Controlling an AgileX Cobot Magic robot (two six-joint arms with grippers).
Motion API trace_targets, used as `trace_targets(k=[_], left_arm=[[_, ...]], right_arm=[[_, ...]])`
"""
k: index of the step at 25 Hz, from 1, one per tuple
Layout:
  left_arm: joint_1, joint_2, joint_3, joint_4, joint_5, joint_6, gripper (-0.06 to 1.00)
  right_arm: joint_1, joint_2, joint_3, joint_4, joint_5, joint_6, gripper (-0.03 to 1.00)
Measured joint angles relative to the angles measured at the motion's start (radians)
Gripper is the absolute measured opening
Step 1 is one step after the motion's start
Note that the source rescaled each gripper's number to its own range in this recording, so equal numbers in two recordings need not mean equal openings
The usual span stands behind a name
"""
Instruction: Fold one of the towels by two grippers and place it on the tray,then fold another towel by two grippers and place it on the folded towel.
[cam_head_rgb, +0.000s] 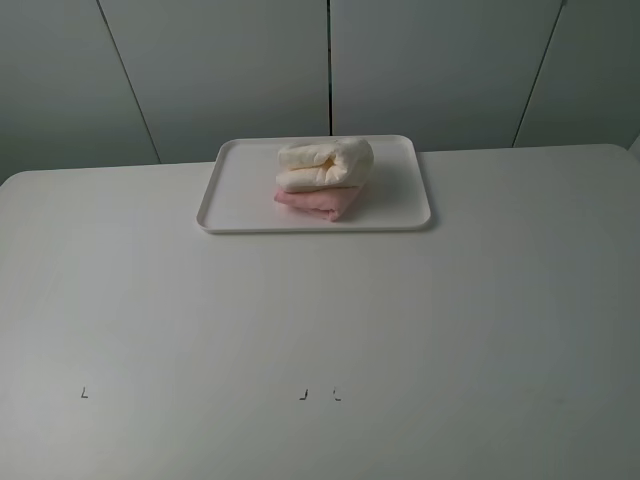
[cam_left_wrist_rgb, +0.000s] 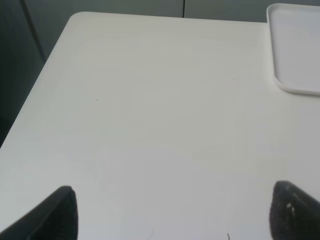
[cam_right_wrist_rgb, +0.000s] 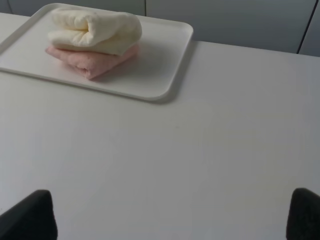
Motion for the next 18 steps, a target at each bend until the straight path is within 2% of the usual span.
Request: trace_targets(k=[18], left_arm=[[0.0, 0.0, 0.0, -0.022, 0.0, 0.022, 0.98]], right_arm=[[0.0, 0.0, 0.0, 0.0, 0.0, -0.004, 1.0]])
